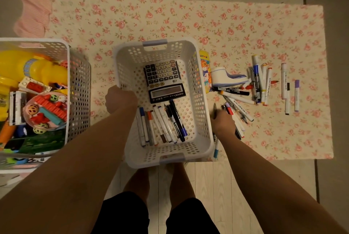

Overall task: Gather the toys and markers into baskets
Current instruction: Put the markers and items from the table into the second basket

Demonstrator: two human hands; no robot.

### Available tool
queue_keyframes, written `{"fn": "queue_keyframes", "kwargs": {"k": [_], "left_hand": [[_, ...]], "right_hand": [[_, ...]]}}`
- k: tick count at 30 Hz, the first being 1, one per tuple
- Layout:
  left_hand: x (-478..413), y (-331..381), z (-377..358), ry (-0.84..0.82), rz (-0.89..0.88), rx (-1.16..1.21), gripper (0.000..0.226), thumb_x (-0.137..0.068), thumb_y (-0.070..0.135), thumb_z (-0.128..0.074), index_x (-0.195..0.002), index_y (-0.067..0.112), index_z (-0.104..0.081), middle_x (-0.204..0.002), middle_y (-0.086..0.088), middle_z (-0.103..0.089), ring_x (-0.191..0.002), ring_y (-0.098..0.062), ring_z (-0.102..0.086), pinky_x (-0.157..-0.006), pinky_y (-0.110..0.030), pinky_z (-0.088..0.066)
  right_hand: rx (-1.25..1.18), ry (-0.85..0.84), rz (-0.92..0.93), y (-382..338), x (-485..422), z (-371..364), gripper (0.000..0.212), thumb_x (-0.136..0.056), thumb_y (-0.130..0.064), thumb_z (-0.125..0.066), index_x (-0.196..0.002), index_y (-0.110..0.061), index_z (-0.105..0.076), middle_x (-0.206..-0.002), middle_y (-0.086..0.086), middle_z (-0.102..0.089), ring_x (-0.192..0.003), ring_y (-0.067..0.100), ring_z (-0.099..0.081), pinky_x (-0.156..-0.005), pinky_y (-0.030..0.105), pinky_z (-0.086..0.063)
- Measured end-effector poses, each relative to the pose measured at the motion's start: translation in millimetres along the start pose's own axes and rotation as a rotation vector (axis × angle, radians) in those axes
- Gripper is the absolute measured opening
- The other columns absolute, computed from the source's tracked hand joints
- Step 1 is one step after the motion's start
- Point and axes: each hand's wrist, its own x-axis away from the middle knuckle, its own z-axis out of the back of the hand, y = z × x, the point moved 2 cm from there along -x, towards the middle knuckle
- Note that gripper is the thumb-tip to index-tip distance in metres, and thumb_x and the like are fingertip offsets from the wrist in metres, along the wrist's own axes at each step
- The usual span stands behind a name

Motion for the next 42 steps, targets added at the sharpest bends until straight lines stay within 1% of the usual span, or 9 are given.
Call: {"fn": "queue_keyframes", "kwargs": {"k": [6,10,12,19,27,32,35,37,42], "left_hand": [[-0.5,-1.3,-1.2,0.005,-0.015,-0.005,0.028,-0.088,0.009,-0.054,-0.114,0.002,-0.060,-0.119,-0.016,-0.062,-0.107,-0.032,-0.061,-0.087,-0.038,-0.050],[-0.3,-0.2,-1.0,0.017,-0.010,0.000,0.028,-0.088,0.009,-0.054,-0.114,0.002,-0.061,-0.119,-0.016,-0.062,-0.107,-0.031,-0.061,-0.088,-0.037,-0.050],[0.3,-0.4,-1.0,0.019,-0.013,0.000,0.027,-0.088,0.009,-0.054,-0.113,0.002,-0.061,-0.118,-0.016,-0.063,-0.106,-0.031,-0.062,-0.087,-0.037,-0.050],[1.4,-1.2,-0.9,0.018,-0.033,-0.006,0.027,-0.088,0.009,-0.053,-0.112,0.001,-0.060,-0.117,-0.016,-0.062,-0.106,-0.031,-0.061,-0.086,-0.036,-0.050],[1.6,1.1,-0.7,0.027,-0.020,-0.013,0.025,-0.088,0.005,-0.053,-0.111,0.000,-0.062,-0.118,-0.017,-0.063,-0.108,-0.030,-0.061,-0.087,-0.036,-0.049],[-0.4,-0.3,-1.3,0.018,-0.016,-0.006,0.027,-0.088,0.007,-0.054,-0.114,0.001,-0.061,-0.119,-0.017,-0.062,-0.108,-0.031,-0.061,-0.088,-0.036,-0.049],[-1.9,-1.4,-1.2,-0.002,-0.010,-0.003,0.029,-0.087,0.007,-0.054,-0.115,0.001,-0.060,-0.120,-0.017,-0.062,-0.108,-0.032,-0.060,-0.091,-0.039,-0.050],[-1.3,-1.4,-1.0,-0.005,-0.020,-0.011,0.031,-0.087,0.009,-0.053,-0.117,0.002,-0.059,-0.121,-0.017,-0.060,-0.110,-0.032,-0.059,-0.091,-0.040,-0.050],[0.5,-1.5,-0.3,0.002,-0.033,-0.014,0.033,-0.088,0.012,-0.053,-0.119,0.003,-0.058,-0.123,-0.016,-0.059,-0.111,-0.032,-0.058,-0.092,-0.039,-0.049]], "right_hand": [[-0.033,-0.041,-0.021,6.4,-5.4,-5.6,0.016,-0.094,-0.026,-0.052,-0.094,-0.012,-0.060,-0.091,0.009,-0.067,-0.074,0.024,-0.060,-0.062,0.032,-0.051],[-0.228,0.035,-0.129,10.3,3.0,3.5,0.040,-0.097,-0.032,-0.048,-0.128,-0.007,-0.049,-0.118,0.017,-0.062,-0.103,0.036,-0.059,-0.077,0.034,-0.042],[-0.293,0.033,-0.169,18.3,7.4,3.6,0.046,-0.095,-0.031,-0.050,-0.134,-0.007,-0.044,-0.118,0.016,-0.060,-0.106,0.036,-0.059,-0.079,0.034,-0.043],[-0.156,-0.018,-0.212,45.2,16.7,-15.7,0.027,-0.088,-0.036,-0.062,-0.093,-0.009,-0.060,-0.087,0.006,-0.065,-0.078,0.022,-0.062,-0.069,0.034,-0.053],[-0.055,0.040,-0.184,43.2,22.5,-32.6,0.023,-0.095,-0.027,-0.055,-0.100,-0.008,-0.066,-0.091,0.011,-0.067,-0.083,0.029,-0.066,-0.073,0.042,-0.057],[0.003,-0.009,-0.116,39.3,18.4,-32.2,0.024,-0.098,-0.025,-0.048,-0.103,-0.006,-0.063,-0.084,0.006,-0.059,-0.076,0.024,-0.059,-0.065,0.033,-0.048],[-0.079,0.086,-0.081,27.5,16.9,-18.8,0.032,-0.098,-0.038,-0.044,-0.107,-0.008,-0.052,-0.083,0.004,-0.058,-0.076,0.025,-0.059,-0.068,0.039,-0.052],[-0.186,0.142,-0.026,11.4,14.5,-2.4,0.027,-0.101,-0.033,-0.039,-0.109,-0.007,-0.045,-0.076,0.001,-0.053,-0.073,0.027,-0.057,-0.060,0.036,-0.045],[-0.450,0.354,0.282,-47.6,19.8,50.6,0.023,-0.105,-0.032,-0.028,-0.104,-0.011,-0.039,-0.073,0.003,-0.052,-0.060,0.017,-0.049,-0.052,0.034,-0.035]]}}
